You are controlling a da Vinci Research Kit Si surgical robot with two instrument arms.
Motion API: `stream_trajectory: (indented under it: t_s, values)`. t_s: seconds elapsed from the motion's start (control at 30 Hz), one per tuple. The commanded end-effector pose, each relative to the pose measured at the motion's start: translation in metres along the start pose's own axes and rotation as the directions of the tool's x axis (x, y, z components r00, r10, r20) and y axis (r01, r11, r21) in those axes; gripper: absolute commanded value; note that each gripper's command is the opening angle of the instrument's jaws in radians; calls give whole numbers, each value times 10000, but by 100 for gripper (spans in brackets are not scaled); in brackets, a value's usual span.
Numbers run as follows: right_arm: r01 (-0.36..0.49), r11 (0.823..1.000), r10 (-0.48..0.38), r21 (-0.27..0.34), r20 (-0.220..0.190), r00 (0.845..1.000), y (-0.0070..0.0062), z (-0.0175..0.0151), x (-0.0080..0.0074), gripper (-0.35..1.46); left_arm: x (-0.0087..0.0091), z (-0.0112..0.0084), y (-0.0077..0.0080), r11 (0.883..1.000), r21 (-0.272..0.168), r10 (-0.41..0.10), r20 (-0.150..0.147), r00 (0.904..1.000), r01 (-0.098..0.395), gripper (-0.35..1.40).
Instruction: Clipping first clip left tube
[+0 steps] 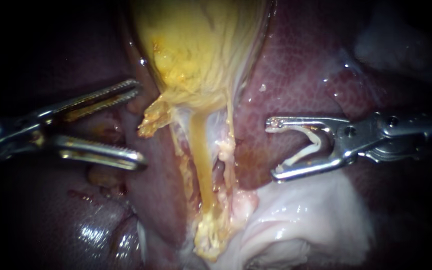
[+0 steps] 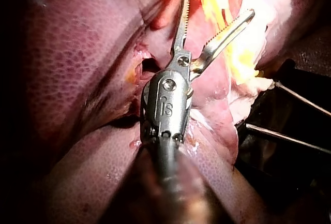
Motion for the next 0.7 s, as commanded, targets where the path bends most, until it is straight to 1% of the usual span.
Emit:
stream_trajectory:
  t_s: [0.03,0.1,0.13,0.17,0.27,0.33,0.37,0.4,0.5,0.6,0.7]
  values:
    - [-3,10000,3,-5,-6,10000,0,1,0,60,2,2,0,10000,-34,-73,-70,9999,72,59]
    - [-3,10000,3,-9,-9,10000,0,2,0,60,5,6,1,9993,-94,-356,-82,9993,355,52]
    - [-2,10000,2,-11,-11,10000,0,2,0,60,5,7,1,9991,-113,-415,-78,9991,414,49]
    - [-2,10000,2,-14,-13,10000,0,2,0,60,5,8,2,9984,-200,-532,-94,9985,530,41]
    - [-1,10000,1,-20,-18,10000,0,3,0,60,6,10,5,9973,-337,-656,-103,9978,652,27]
    - [-1,10000,1,-22,-21,10000,0,4,0,60,7,10,8,9956,-427,-840,-112,9964,834,9]
    - [0,10000,0,-22,-21,10000,0,4,0,60,7,9,9,9948,-488,-904,-101,9959,898,-6]
    - [-1,10000,1,-23,-22,10000,0,4,0,60,7,9,11,9944,-551,-908,-124,9958,900,-35]
    - [1,10000,-1,-26,-25,10000,0,5,0,60,10,5,18,9917,-748,-1084,-471,9930,1047,-35]
    - [2,10000,-2,-26,-26,10000,0,5,0,60,12,1,23,9881,-868,-1325,-582,9895,1272,-35]
    - [8,10000,-8,-24,-28,10000,0,5,-1,60,8,-5,23,9865,-923,-1412,-572,9883,1356,-35]
